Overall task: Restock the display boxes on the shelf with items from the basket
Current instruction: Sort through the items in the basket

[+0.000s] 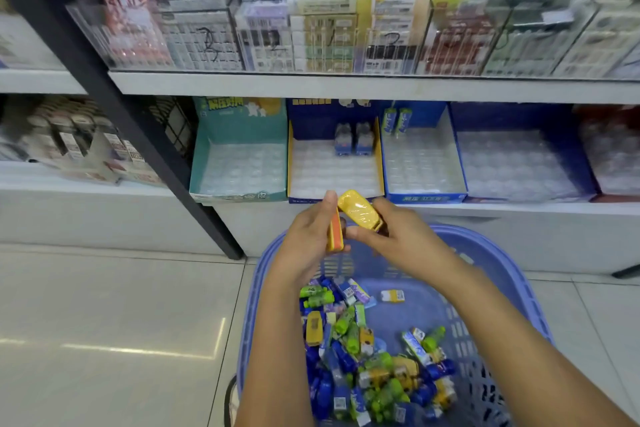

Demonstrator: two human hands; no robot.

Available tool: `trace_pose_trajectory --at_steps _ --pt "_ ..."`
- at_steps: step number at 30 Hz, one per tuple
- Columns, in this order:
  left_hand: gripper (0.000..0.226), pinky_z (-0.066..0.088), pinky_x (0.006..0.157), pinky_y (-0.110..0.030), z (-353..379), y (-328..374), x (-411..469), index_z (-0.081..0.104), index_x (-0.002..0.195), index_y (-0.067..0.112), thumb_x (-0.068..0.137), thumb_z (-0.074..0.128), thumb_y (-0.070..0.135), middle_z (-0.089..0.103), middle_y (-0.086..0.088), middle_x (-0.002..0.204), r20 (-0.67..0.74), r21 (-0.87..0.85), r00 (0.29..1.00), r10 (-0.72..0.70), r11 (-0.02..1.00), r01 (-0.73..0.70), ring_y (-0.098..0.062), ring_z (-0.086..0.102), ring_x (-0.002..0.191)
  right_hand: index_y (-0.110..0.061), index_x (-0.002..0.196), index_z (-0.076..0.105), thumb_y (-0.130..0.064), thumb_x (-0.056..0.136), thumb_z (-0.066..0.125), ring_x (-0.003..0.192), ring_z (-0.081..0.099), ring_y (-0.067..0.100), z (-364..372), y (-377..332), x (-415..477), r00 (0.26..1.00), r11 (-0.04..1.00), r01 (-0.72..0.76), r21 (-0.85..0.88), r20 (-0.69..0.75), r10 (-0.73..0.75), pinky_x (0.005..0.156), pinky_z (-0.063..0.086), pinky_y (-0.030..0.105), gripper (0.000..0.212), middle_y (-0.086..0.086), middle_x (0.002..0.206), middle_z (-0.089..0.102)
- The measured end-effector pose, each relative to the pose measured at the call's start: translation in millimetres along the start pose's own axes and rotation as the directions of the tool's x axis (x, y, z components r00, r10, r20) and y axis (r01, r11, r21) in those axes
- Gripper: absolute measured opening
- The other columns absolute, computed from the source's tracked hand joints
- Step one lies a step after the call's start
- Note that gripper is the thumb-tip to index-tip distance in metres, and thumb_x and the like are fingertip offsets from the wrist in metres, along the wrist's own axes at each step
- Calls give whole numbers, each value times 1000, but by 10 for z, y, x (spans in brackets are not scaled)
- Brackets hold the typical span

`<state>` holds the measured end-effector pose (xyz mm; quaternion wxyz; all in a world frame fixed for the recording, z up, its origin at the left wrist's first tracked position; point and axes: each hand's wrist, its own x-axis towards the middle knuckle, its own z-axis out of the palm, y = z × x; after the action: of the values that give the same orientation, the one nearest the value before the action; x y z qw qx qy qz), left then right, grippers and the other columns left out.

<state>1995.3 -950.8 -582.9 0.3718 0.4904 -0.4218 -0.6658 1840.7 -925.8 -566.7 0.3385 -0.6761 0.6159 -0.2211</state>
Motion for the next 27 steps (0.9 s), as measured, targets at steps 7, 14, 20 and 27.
trace_pose_trajectory --at_steps 7,14,20,27 --pt "24 38 50 -25 -268 174 -31 57 69 14 83 71 29 49 8 51 -67 365 974 214 914 -176 -9 43 48 -31 120 54 -47 86 59 83 52 6 -121 -287 285 978 989 130 -75 177 -115 73 43 17 37 -11 95 53" --pt "20 43 53 -25 -637 264 -62 64 81 14 83 70 33 54 10 55 -144 306 951 273 927 -219 -8 49 54 -20 102 69 -24 83 70 75 62 10 -128 -749 759 965 971 232 54 116 -236 72 52 27 19 -7 83 66" --pt "26 46 43 -16 -873 214 9 64 89 14 91 58 40 62 1 65 -581 160 781 228 973 -165 -1 55 46 -6 111 62 -11 88 62 83 57 10 94 -1047 1491 941 958 287 -9 -184 -284 74 43 4 23 -2 95 62" --pt "23 47 45 -17 -953 144 44 65 92 17 89 60 39 65 2 70 -582 74 798 159 987 -143 2 54 49 -6 122 57 -12 93 53 113 54 29 474 -1001 2044 952 894 251 -371 -72 -297 93 44 31 29 14 122 59"
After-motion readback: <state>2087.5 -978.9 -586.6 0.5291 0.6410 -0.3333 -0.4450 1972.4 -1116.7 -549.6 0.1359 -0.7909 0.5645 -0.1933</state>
